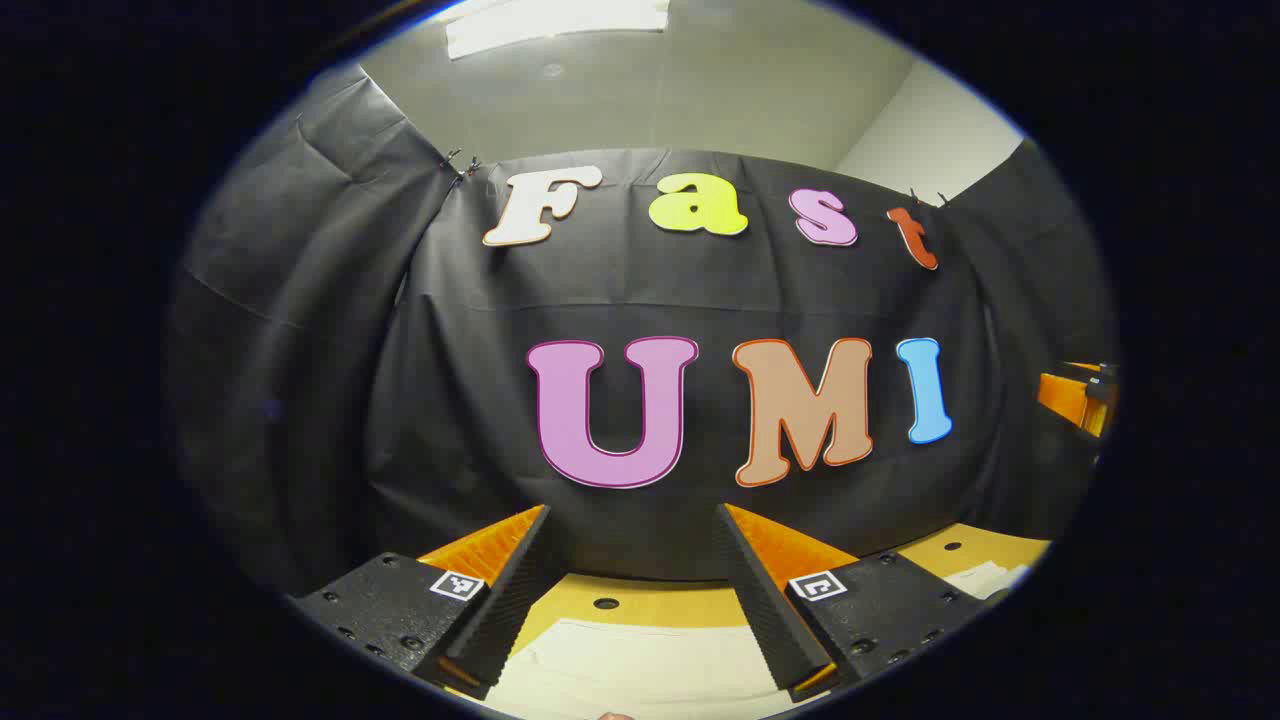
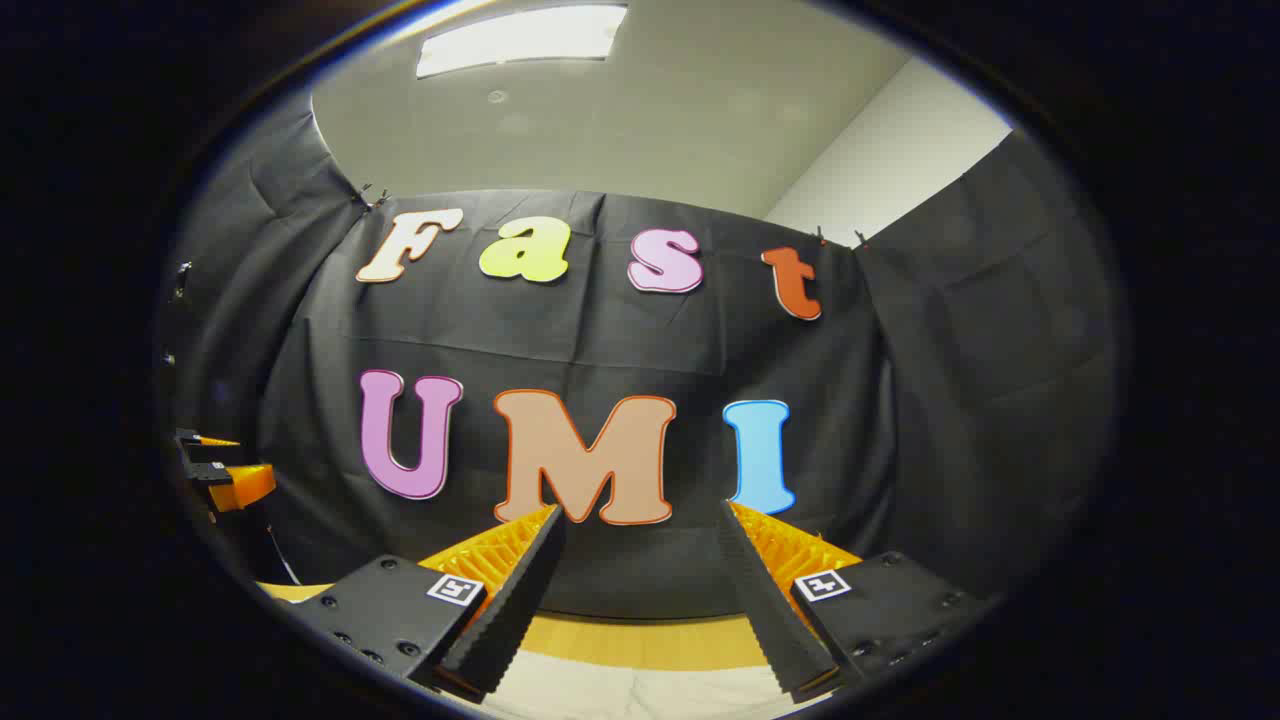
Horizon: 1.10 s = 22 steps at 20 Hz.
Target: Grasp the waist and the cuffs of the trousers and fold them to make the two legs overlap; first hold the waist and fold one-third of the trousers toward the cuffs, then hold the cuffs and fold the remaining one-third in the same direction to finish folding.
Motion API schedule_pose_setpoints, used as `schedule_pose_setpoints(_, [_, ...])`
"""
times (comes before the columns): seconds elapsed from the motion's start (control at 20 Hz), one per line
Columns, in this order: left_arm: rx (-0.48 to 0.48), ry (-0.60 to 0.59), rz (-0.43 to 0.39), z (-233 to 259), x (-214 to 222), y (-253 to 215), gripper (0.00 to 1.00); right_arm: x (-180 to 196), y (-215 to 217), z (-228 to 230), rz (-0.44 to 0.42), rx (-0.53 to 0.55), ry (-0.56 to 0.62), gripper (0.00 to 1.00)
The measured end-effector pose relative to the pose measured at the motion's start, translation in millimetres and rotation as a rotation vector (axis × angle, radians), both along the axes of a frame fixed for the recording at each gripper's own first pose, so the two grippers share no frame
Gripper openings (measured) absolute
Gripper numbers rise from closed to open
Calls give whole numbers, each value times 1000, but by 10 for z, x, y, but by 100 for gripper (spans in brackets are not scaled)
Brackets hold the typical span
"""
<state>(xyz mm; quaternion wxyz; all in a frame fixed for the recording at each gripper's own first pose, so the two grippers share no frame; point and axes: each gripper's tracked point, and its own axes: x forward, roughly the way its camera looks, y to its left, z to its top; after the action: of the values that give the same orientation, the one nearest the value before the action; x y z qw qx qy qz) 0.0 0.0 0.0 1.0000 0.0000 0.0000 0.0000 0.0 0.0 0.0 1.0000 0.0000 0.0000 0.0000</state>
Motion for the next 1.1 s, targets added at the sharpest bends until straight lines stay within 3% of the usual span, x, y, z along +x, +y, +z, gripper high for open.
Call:
schedule_pose_setpoints(0.85, [52, 33, 22, -129, -282, 98, 94, -151, 12, -121, 35, -20, 34, 97])
schedule_pose_setpoints(1.1, [122, 32, -32, -202, -410, 111, 93, -187, 23, -139, 44, -6, 39, 97])
